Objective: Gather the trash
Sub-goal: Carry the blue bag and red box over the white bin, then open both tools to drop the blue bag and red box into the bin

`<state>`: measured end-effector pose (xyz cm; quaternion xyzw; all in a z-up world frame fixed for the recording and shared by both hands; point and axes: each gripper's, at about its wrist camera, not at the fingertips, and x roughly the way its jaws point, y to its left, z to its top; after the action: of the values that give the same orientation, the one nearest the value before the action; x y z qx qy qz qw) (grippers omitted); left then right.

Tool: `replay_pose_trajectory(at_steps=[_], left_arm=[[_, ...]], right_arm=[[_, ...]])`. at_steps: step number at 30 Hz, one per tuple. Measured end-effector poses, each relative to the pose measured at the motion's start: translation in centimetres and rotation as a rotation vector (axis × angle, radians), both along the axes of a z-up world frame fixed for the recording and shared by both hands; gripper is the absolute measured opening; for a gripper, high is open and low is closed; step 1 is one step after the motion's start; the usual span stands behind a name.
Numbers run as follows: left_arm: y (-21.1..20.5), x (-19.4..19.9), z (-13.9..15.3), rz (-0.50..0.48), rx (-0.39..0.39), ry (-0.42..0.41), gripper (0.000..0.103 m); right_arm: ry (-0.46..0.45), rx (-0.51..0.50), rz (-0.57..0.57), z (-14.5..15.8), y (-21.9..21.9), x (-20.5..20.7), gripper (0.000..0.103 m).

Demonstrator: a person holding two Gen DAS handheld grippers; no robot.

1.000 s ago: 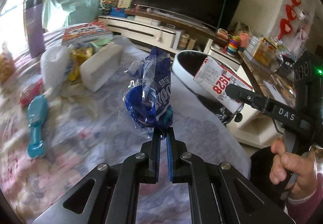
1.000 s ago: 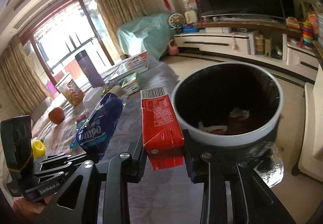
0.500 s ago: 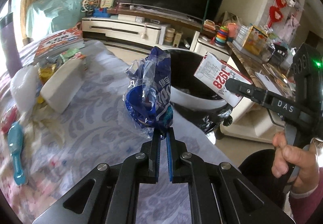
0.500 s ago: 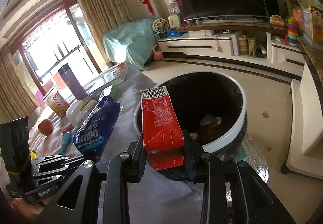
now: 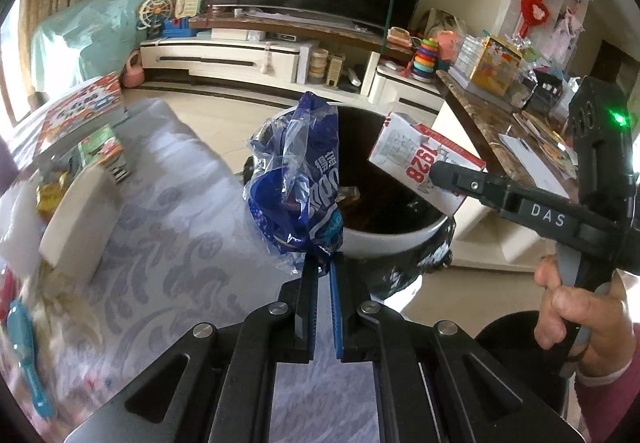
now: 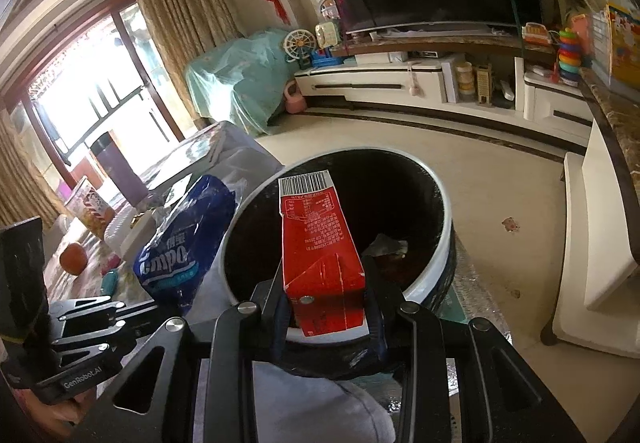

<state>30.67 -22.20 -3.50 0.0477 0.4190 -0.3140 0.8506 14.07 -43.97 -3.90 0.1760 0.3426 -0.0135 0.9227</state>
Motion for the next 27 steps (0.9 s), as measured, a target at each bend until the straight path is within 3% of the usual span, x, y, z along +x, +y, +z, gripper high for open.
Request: replay_pose_trajectory(at_steps=[27], left_arm=[[-4.6, 4.7, 0.1, -0.060, 0.024, 0.039, 0.004]], right_arm=[[0.053, -0.029, -0.009, -0.2, -2.0, 3.0, 0.032]])
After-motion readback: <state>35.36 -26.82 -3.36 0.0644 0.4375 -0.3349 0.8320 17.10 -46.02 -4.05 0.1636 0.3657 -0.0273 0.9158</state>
